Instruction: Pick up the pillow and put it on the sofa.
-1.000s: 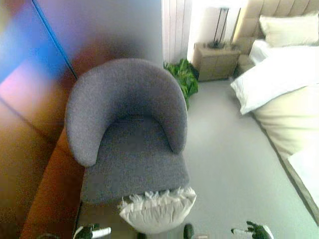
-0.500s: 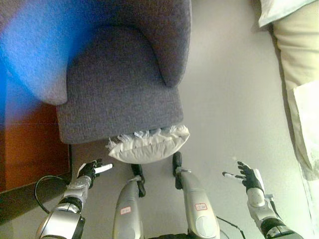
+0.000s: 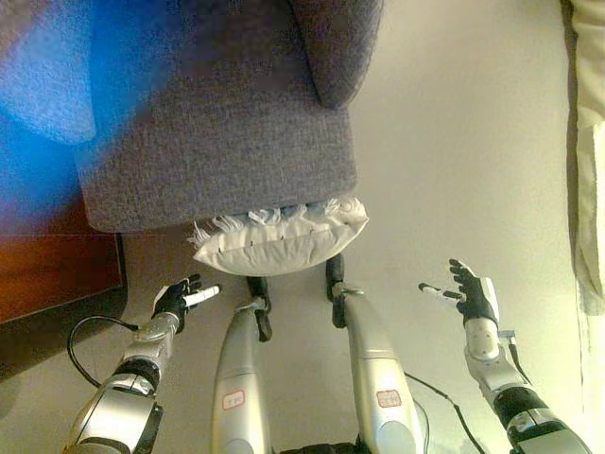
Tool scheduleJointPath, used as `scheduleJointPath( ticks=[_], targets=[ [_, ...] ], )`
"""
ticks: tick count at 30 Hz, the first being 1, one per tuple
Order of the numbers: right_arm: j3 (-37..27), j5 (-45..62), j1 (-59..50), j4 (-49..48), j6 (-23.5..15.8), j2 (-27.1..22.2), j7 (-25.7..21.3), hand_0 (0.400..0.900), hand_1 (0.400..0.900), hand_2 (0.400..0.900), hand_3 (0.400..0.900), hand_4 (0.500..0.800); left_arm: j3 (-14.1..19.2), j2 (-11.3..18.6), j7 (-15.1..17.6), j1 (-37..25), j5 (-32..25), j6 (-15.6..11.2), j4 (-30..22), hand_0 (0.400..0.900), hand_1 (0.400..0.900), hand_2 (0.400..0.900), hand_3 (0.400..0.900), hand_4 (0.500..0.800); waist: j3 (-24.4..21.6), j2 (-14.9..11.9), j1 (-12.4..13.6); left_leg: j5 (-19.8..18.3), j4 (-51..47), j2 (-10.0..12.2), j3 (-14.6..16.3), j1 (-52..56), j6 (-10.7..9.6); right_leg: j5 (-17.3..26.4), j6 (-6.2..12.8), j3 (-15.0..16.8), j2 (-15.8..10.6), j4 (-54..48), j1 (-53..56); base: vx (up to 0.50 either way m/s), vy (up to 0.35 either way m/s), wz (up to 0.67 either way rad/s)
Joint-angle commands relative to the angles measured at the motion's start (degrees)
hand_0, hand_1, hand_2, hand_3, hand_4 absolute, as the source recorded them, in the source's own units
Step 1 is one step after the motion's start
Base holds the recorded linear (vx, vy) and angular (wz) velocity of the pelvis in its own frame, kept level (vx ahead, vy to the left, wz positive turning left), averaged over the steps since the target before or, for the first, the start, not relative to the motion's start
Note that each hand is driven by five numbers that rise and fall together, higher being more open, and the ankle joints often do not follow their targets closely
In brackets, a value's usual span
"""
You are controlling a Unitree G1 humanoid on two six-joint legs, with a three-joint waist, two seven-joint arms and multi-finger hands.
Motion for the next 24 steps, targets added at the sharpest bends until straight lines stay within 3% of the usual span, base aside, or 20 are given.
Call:
scheduleJointPath(
  ticks=[1,10,24],
  targets=[
    [-0.09,2.41,3.92,-4.6,-0.67,-4.2,-3.55,0.9,0.9,0.9,0.9,0.8,-0.65,3.85,-1.39,1.1,-4.73,-3.2,-2.55,0.9,0.9,0.9,0.9,0.8,0.03,-1.21,-1.35,-0.77,0.65,-1.68,-0.43,-2.68,0.88,-1.29,2.0,0.9,1.62,-0.75,-0.33,0.03,-0.059,0.0],
    [-0.45,2.24,6.0,-6.21,-0.81,-2.87,-3.57,0.9,0.9,0.9,0.9,0.8,-1.4,2.82,-5.03,-0.99,-13.29,-7.52,-9.21,0.9,0.9,0.9,0.9,0.8,0.03,-3.24,-1.34,-1.41,2.43,-1.81,-1.65,-4.16,1.08,-0.99,1.98,0.75,2.58,1.01,-1.27,0.04,-0.072,0.03],
    [0.18,2.22,7.66,-5.95,-1.1,-0.51,-1.77,0.9,0.9,0.9,0.9,0.8,-2.6,-0.25,-9.63,-5.84,-21.04,-5.6,-10.54,0.9,0.9,0.9,0.9,0.8,0.03,-6.25,-1.81,-2.67,3.51,-1.19,-2.07,-1.61,1.3,-0.81,2.45,0.18,3.56,0.83,1.98,0.03,-0.062,0.03]
  ],
)
